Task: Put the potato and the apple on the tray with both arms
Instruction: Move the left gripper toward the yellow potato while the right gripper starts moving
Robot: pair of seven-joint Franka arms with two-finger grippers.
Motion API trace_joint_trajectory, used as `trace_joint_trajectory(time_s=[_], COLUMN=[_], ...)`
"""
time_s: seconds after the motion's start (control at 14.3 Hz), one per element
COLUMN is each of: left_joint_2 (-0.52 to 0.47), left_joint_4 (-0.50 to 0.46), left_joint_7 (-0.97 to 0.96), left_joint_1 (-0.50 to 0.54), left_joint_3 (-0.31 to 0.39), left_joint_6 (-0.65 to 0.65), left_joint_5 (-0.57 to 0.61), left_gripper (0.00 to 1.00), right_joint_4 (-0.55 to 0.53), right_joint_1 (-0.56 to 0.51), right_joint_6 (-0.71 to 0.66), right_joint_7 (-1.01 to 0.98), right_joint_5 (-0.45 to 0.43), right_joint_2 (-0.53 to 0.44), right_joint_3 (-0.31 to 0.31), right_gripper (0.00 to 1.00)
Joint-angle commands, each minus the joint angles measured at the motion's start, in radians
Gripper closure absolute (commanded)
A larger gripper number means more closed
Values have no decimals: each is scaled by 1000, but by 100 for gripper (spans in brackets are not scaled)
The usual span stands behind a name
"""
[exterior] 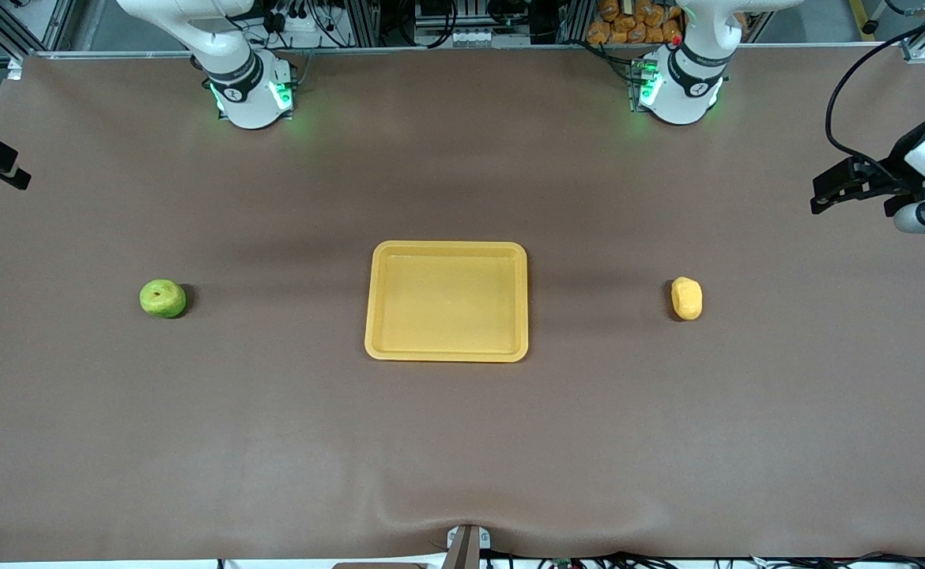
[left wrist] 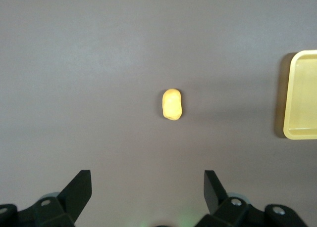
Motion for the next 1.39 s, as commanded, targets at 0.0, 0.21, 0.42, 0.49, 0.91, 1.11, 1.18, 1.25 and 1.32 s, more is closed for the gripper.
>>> trace_joint_trajectory(time_s=[0.0,0.21,0.42,0.49,0.91,1.11,1.18,1.25,1.32], left_joint_2=[-7,-16,-15,-15,54,155,209,232,254], left_joint_4=[-52,-120,-180,-206,-202,-140,-108,-103,-93], left_joint_7=[8,10,37,37,36,27,27,34,31], left_joint_1=[9,9,8,6,-2,9,12,14,3], left_joint_3=[-10,-12,-12,-13,-13,-12,-9,-7,-7], left_joint_6=[64,143,228,263,321,321,314,314,317], left_joint_5=[-13,-12,-12,-12,-7,-39,-68,-70,-67], left_gripper=[0,0,0,0,0,0,0,0,0], right_joint_4=[-4,8,8,8,8,8,8,8,8], right_joint_1=[16,16,11,7,1,1,1,1,-1], right_joint_6=[6,1,1,1,1,3,3,0,-2], right_joint_7=[3,4,6,4,6,6,7,7,4], right_joint_5=[2,2,4,4,4,2,2,1,-1], right_joint_2=[-8,11,23,23,43,55,73,115,132], right_joint_3=[-17,-18,-18,-17,-17,-17,-17,-17,-17], right_gripper=[0,0,0,0,0,0,0,0,0])
